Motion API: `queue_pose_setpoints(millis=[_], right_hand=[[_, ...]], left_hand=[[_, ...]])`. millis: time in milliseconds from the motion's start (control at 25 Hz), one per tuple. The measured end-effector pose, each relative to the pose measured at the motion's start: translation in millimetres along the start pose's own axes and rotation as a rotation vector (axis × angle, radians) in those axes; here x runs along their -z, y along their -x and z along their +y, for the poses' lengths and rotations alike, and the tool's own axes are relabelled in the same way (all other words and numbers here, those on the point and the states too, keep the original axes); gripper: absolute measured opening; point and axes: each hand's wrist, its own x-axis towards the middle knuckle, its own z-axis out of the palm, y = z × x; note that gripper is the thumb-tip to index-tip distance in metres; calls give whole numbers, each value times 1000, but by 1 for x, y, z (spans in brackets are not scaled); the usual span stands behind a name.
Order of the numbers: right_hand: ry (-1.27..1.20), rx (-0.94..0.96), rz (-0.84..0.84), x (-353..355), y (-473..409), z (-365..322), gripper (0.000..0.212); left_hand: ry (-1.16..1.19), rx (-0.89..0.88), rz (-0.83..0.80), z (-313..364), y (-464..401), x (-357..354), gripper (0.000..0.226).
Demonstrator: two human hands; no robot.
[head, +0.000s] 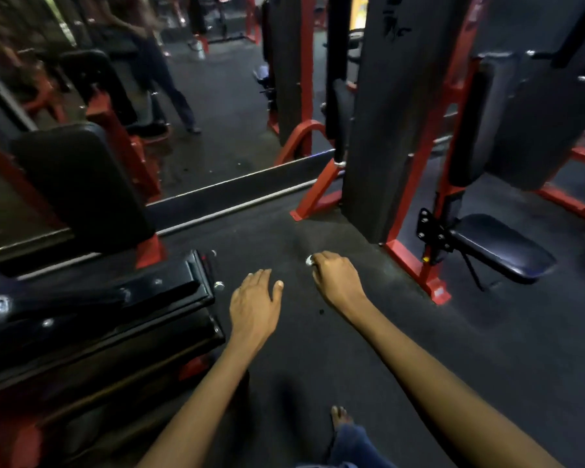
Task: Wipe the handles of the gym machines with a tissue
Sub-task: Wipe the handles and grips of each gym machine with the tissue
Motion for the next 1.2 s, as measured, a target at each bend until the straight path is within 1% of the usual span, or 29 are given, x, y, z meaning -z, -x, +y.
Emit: queue_pose_setpoints(millis=[200, 400, 520, 640, 760, 840, 960, 1080, 1200], right_hand=[[-17, 201, -125, -20, -120, 13, 27], [-53, 366, -224, -57, -219, -7, 28], [-79, 461, -293, -95, -280, -26, 26], [-103, 538, -339, -137, -338, -57, 24], [-97, 606, -398, -167, -391, -91, 24], [-97, 671, -435, -184, -431, -123, 23], [-143, 756, -499, -214, -472, -179, 20], [-213, 830, -598, -245, -487, -226, 17], [-261, 934, -667, -277, -503, -279, 19]], left_hand=[[12, 218, 83, 3, -82, 2, 52], [8, 419, 158, -9, -144, 4, 51], [18, 544, 200, -28, -187, 3, 49], [58, 630, 313, -61, -232, 5, 48], [106, 737, 409, -101, -277, 12, 59], [134, 811, 427, -129, -307, 24, 60], [138, 947, 386, -168, -333, 45, 52], [120, 1061, 427, -205, -342, 52, 50], [68, 1187, 458, -247, -350, 62, 51]])
